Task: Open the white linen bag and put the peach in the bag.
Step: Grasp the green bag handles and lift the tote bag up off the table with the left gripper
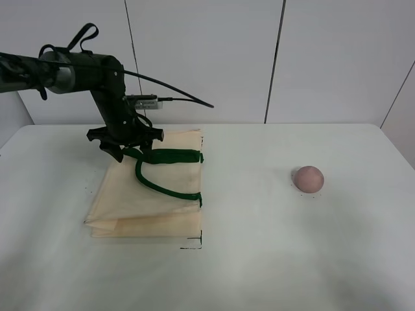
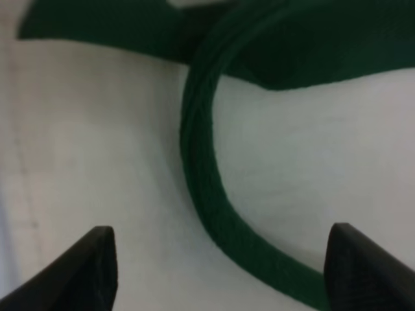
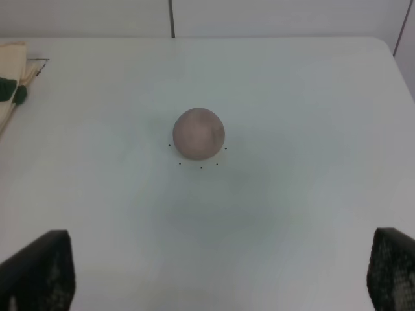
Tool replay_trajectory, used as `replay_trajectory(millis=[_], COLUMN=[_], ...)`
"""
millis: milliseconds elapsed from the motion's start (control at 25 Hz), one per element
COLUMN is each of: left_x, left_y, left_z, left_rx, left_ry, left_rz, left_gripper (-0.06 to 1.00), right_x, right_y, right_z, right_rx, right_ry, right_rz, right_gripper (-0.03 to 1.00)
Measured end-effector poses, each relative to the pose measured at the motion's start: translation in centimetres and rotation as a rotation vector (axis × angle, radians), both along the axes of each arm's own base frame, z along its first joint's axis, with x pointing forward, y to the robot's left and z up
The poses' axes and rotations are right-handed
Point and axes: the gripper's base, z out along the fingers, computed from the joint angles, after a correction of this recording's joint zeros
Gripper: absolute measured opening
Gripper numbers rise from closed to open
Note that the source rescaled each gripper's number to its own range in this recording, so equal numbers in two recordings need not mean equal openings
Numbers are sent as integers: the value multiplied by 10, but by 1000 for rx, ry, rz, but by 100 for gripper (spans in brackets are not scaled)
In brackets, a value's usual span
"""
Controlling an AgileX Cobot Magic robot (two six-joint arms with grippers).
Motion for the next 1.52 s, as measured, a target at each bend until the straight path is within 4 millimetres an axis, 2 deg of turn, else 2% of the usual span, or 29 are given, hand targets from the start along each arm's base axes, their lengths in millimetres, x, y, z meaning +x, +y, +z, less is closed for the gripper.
replay_trajectory(millis=[160, 320, 760, 1000, 1040, 1120, 1320, 1360, 1520], left_x=[2, 3, 2, 1, 1, 2, 2, 2, 3], left_y=[-2, -4, -7, -7, -7, -7, -6, -5, -6], left_z=[-25, -40, -61, -65, -65, -65, -63, -63, -58], left_rx=[2, 3, -16, -16, -14, -13, -3, -1, 6], left_ry=[55, 67, 2, -11, -11, -12, -18, -18, 2], left_rz=[7, 4, -2, -3, -5, -5, -10, -12, -9], left_gripper=[96, 96, 96, 93, 88, 72, 5, 0, 0], right_x=[0, 0, 0, 0, 0, 0, 0, 0, 0], right_y=[0, 0, 0, 0, 0, 0, 0, 0, 0], right_z=[0, 0, 0, 0, 0, 0, 0, 0, 0], right_rx=[0, 0, 0, 0, 0, 0, 0, 0, 0], right_ry=[0, 0, 0, 0, 0, 0, 0, 0, 0], right_rz=[0, 0, 0, 0, 0, 0, 0, 0, 0], right_gripper=[100, 100, 100, 100, 100, 100, 100, 100, 100])
